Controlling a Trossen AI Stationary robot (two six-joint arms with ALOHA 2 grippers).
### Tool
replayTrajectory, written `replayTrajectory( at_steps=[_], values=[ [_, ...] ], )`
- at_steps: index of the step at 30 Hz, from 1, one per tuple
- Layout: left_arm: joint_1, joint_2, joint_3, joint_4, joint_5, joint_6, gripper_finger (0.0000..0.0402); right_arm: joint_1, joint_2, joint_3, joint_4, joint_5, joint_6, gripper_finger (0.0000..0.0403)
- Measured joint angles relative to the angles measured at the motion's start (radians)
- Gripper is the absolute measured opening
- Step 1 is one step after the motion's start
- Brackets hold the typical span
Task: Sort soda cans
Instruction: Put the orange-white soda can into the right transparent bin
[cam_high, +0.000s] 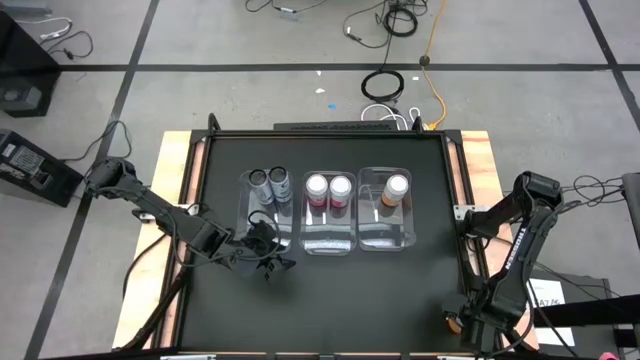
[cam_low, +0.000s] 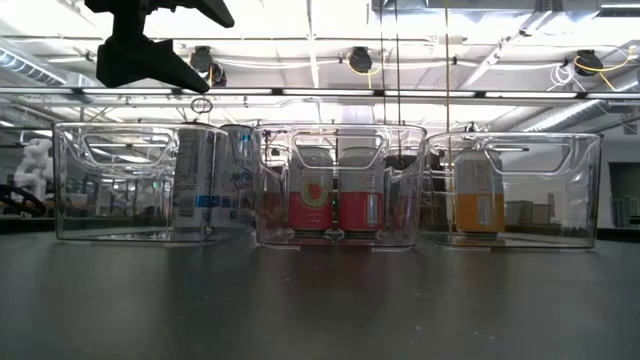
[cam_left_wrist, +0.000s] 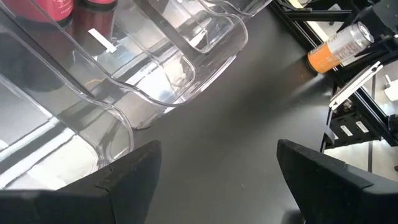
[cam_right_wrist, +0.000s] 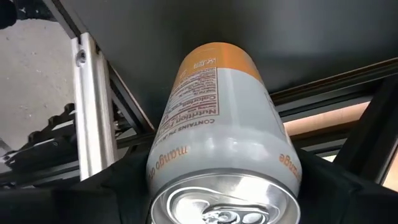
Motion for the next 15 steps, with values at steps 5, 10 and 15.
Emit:
replayTrajectory(
  at_steps=[5,10,15],
  values=[
    [0.0,0.0,0.0,0.0,0.0,0.0,0.0328,-0.033,0.0,0.068,-0.095,0.005,-0.022,0.0281],
    [0.0,0.0,0.0,0.0,0.0,0.0,0.0328,-0.084,0.0,0.195,-0.29,0.058,-0.086,0.0281],
    [0.0,0.0,0.0,0.0,0.0,0.0,0.0328,-0.16,0.0,0.346,-0.494,0.177,-0.124,0.0281]
  ],
)
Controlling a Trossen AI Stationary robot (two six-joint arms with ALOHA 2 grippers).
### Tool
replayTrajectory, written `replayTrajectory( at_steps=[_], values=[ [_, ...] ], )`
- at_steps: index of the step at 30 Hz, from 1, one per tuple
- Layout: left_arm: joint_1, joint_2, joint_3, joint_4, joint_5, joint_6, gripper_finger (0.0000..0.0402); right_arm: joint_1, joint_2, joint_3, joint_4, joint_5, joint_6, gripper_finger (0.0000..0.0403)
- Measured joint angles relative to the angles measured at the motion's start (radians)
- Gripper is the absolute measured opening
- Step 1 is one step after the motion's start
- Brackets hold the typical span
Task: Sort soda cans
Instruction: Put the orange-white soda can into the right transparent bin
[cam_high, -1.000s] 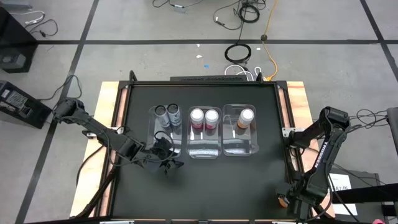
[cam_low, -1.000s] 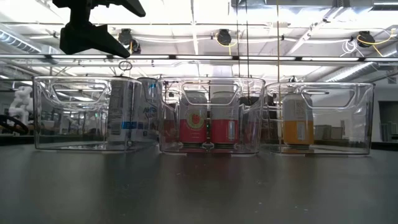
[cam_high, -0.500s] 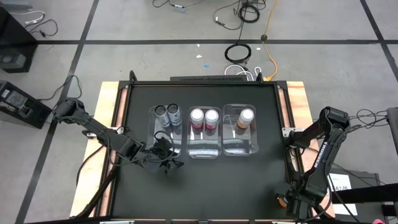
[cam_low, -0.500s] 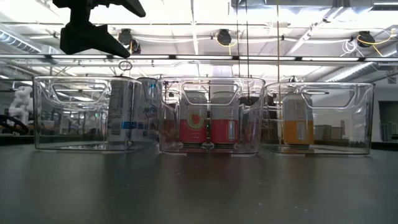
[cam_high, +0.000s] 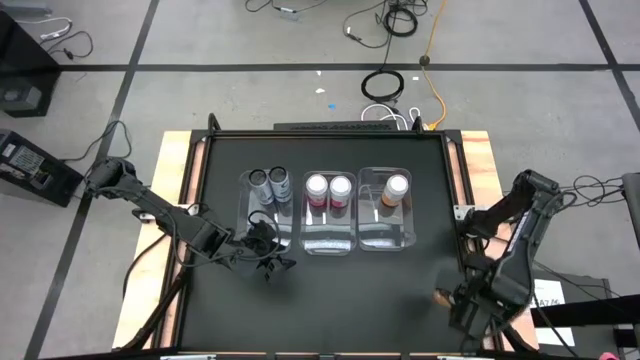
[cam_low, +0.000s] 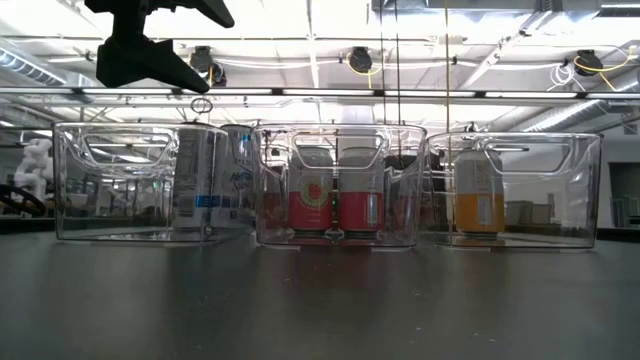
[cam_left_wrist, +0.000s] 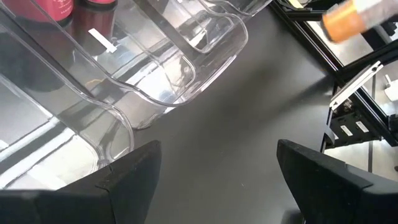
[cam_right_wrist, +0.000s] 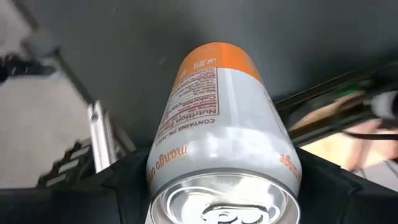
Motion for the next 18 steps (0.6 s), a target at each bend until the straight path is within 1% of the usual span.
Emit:
replayTrajectory(
  at_steps=[2,6,11,18],
  values=[
    [0.0,0.0,0.0,0.0,0.0,0.0,0.0328,-0.045,0.0,0.05,-0.054,0.035,-0.022,0.0281],
    [0.0,0.0,0.0,0.0,0.0,0.0,0.0328,-0.159,-0.01,0.099,-0.038,0.121,-0.108,0.0281],
    [0.0,0.0,0.0,0.0,0.001,0.0,0.0328,-0.336,-0.01,0.114,-0.047,0.169,-0.252,0.0282],
    [0.0,0.0,0.0,0.0,0.002,0.0,0.0328,-0.564,-0.01,0.16,-0.048,0.18,-0.459,0.0283]
  ],
)
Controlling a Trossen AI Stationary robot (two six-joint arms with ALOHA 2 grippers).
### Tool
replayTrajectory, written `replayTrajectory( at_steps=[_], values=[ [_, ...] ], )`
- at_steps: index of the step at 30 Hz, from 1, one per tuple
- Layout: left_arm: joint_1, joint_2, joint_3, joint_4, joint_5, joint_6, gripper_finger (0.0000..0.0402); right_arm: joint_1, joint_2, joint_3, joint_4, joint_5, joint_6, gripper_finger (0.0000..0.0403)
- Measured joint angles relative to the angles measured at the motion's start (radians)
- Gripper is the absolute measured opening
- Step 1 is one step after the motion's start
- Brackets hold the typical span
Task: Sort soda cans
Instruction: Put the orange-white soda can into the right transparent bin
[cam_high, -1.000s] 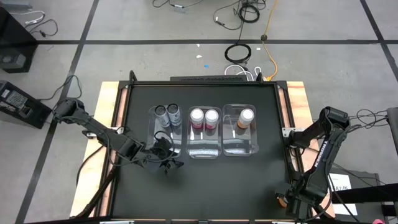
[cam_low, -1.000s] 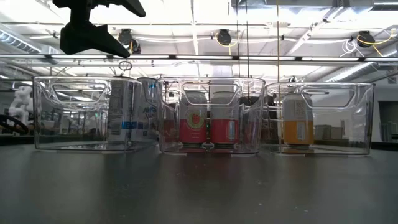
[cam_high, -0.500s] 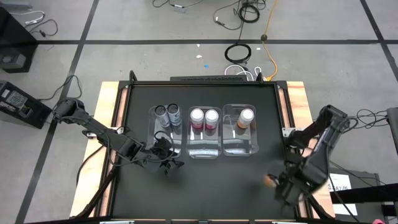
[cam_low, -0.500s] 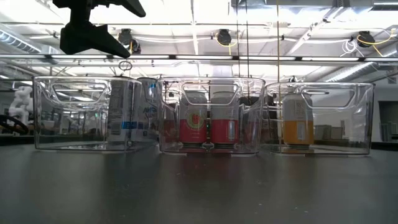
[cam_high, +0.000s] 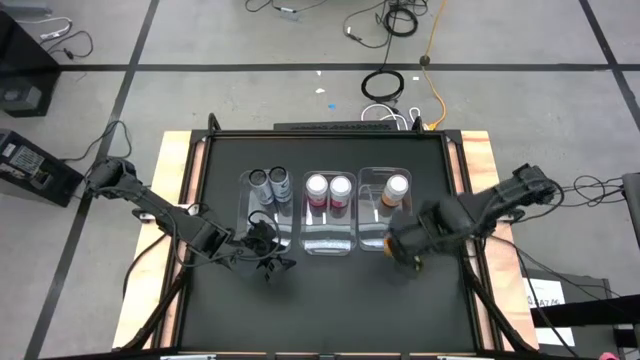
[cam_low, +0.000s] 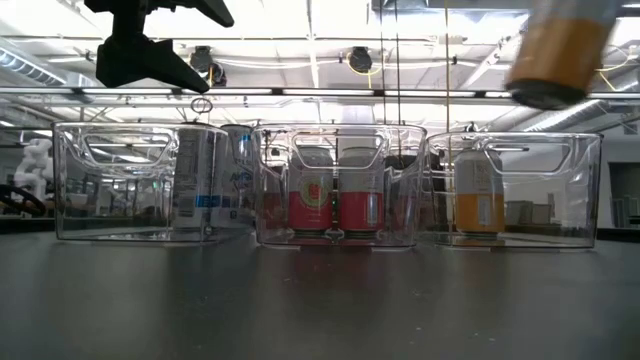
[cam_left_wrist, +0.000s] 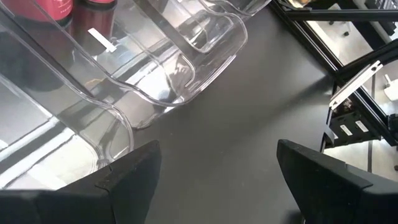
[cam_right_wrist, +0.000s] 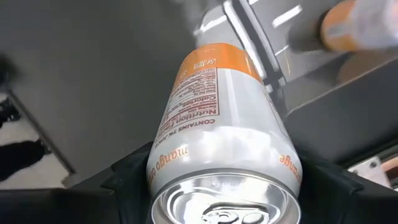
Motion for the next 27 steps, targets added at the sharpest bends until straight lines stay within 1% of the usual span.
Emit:
replayTrajectory(
  at_steps=[7,13,15,20,27],
  values=[
    [0.0,0.0,0.0,0.0,0.001,0.0,0.0328,-0.218,0.01,0.014,-0.002,0.017,-0.146,0.0283],
    [0.0,0.0,0.0,-0.001,0.001,0.0,0.0328,-0.375,0.077,0.014,0.0,0.007,-0.262,0.0283],
    [0.0,0.0,0.0,-0.002,0.001,0.001,0.0328,-0.417,0.112,0.014,0.0,-0.012,-0.294,0.0283],
    [0.0,0.0,0.0,-0.004,0.001,0.001,0.0328,-0.488,0.218,0.014,0.011,-0.013,-0.445,0.0283],
    [0.0,0.0,0.0,-0.004,0.001,0.001,0.0328,-0.532,0.337,0.014,0.069,-0.012,-0.629,0.0283]
  ],
)
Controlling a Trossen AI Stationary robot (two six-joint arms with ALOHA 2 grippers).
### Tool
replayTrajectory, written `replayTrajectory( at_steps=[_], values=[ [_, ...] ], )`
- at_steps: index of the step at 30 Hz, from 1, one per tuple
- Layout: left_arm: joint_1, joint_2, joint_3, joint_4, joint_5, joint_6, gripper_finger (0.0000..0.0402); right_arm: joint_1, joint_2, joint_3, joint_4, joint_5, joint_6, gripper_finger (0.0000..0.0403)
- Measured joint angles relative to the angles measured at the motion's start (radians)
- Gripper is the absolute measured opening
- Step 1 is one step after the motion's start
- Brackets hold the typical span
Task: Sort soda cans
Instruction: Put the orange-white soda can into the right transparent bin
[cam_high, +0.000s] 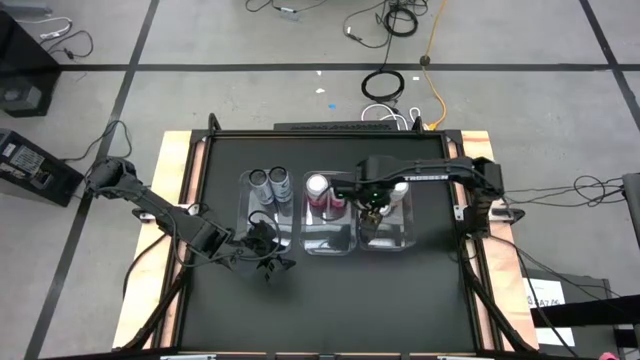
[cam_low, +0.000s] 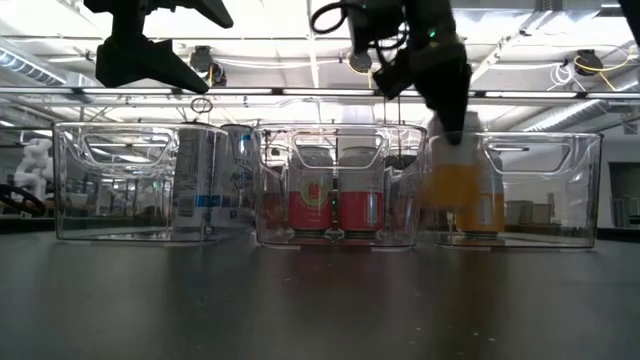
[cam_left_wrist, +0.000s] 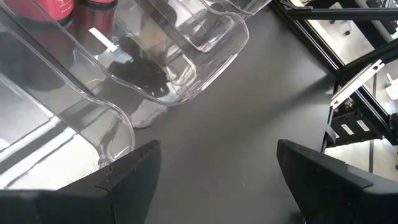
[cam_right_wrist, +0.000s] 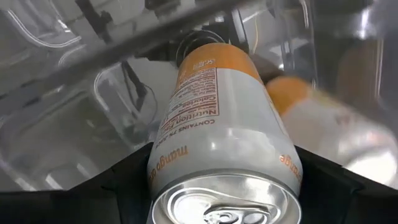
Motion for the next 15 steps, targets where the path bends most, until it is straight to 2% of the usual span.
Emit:
replayTrajectory(
  at_steps=[12,15],
  values=[
    [0.0,0.0,0.0,0.0,-0.001,0.0,0.0328,-0.066,0.057,0.0,0.071,0.039,-0.208,0.0284],
    [0.0,0.0,0.0,0.0,-0.001,0.0,0.0328,-0.083,0.057,-0.001,0.092,0.087,-0.267,0.0284]
  ],
)
